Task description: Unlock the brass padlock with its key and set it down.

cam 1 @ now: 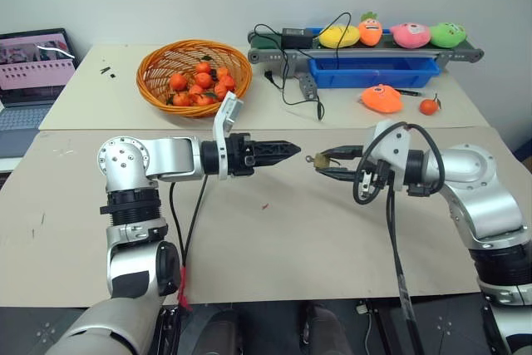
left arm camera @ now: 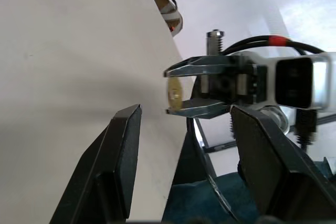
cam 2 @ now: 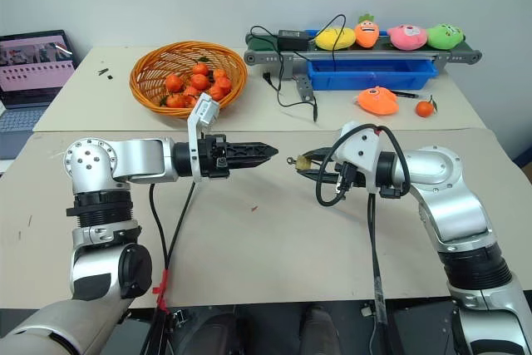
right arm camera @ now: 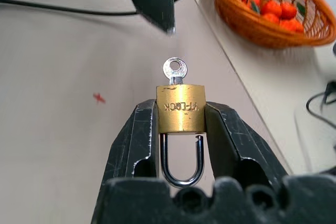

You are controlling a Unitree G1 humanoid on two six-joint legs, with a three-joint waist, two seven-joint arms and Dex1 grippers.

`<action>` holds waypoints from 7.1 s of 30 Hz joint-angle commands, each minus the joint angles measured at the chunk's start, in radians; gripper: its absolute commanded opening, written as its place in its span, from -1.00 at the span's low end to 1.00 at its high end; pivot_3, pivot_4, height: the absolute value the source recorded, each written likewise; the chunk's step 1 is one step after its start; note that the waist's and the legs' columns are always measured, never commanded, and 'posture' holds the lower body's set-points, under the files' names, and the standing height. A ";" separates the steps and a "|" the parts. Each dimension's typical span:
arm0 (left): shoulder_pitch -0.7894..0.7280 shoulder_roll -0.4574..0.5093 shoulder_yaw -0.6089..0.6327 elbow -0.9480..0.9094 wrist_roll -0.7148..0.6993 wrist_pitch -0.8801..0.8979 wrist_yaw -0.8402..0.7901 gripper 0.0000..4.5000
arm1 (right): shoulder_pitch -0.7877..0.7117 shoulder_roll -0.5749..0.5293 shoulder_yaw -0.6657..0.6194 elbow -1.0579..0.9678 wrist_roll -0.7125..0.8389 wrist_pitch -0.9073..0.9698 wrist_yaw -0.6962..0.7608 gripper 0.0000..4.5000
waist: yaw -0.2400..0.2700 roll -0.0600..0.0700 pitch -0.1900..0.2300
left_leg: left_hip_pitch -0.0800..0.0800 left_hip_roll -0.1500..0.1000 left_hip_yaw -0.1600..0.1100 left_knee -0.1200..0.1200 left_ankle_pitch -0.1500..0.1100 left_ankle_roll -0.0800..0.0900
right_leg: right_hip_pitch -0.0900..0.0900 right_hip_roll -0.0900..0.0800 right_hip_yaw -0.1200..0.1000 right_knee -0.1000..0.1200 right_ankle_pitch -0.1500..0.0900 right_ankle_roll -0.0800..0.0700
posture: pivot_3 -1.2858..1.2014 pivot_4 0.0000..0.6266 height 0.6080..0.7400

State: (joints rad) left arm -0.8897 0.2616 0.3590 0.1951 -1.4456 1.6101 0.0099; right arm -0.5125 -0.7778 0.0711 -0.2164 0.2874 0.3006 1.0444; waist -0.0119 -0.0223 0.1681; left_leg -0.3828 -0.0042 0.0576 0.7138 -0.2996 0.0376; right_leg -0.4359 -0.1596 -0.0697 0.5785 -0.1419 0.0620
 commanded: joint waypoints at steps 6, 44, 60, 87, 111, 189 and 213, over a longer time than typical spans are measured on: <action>-0.021 0.016 -0.032 -0.017 -0.067 -0.032 0.017 0.27 | -0.020 0.008 -0.018 -0.041 0.007 -0.003 -0.012 -0.59 | 0.000 0.000 0.000 | 0.000 0.000 0.000 0.000 0.000 0.000 | 0.000 0.000 0.001 0.000 0.000 0.000 | 0.03 -0.52 1.00; -0.010 0.000 -0.145 -0.013 -0.045 -0.114 -0.008 0.02 | -0.072 0.069 0.016 -0.134 0.015 0.068 -0.050 -0.59 | 0.001 0.000 0.000 | 0.001 0.000 0.000 0.000 0.000 0.000 | 0.000 0.000 0.000 0.000 0.000 0.000 | 0.03 -0.52 1.00; -0.016 -0.011 -0.141 -0.001 -0.068 -0.112 -0.014 -0.98 | -0.076 0.064 0.009 -0.150 0.021 0.081 -0.055 -0.59 | 0.001 0.000 0.000 | 0.001 0.000 0.000 0.000 0.000 0.000 | 0.000 0.000 0.000 0.000 0.000 0.000 | 0.03 -0.52 1.00; -0.026 0.046 -0.120 0.000 -0.093 -0.123 0.016 -0.98 | 0.087 -0.002 -0.076 -0.044 0.020 0.053 -0.065 -0.27 | 0.008 0.000 0.000 | 0.001 0.000 0.001 -0.001 0.000 0.000 | 0.001 0.000 0.001 0.000 0.000 0.000 | 0.03 -0.52 1.00; -0.020 0.033 -0.149 -0.004 -0.126 -0.148 0.046 -0.98 | 0.015 0.037 -0.069 -0.181 0.109 0.221 -0.095 -0.98 | 0.013 0.000 0.000 | 0.001 -0.001 0.001 -0.001 0.000 0.000 | 0.001 0.000 0.001 0.000 0.000 0.000 | 0.03 -0.52 1.00; 0.178 0.098 -0.238 -0.072 0.149 -0.132 -0.128 -0.98 | 0.104 -0.110 -0.137 -0.176 0.183 0.252 -0.029 -0.98 | 0.016 0.000 0.000 | 0.001 -0.001 0.001 0.000 0.000 0.000 | 0.001 0.000 0.001 -0.001 0.000 0.000 | 0.03 -0.52 1.00; 0.205 -0.033 -0.194 -0.016 0.373 -0.160 -0.192 -0.98 | 0.123 -0.117 -0.151 -0.227 0.291 0.353 -0.058 0.96 | 0.018 0.000 0.000 | 0.001 0.000 0.000 0.000 -0.001 0.002 | 0.001 0.000 0.001 -0.001 0.000 0.000 | 0.03 -0.52 1.00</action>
State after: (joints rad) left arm -0.6762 0.2408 0.1466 0.1687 -1.0918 1.4613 -0.1840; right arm -0.3827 -0.8771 -0.0595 -0.4043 0.5854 0.6594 0.9934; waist 0.0058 -0.0226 0.1680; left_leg -0.3819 -0.0045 0.0582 0.7137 -0.3007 0.0394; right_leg -0.4346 -0.1598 -0.0689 0.5779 -0.1418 0.0617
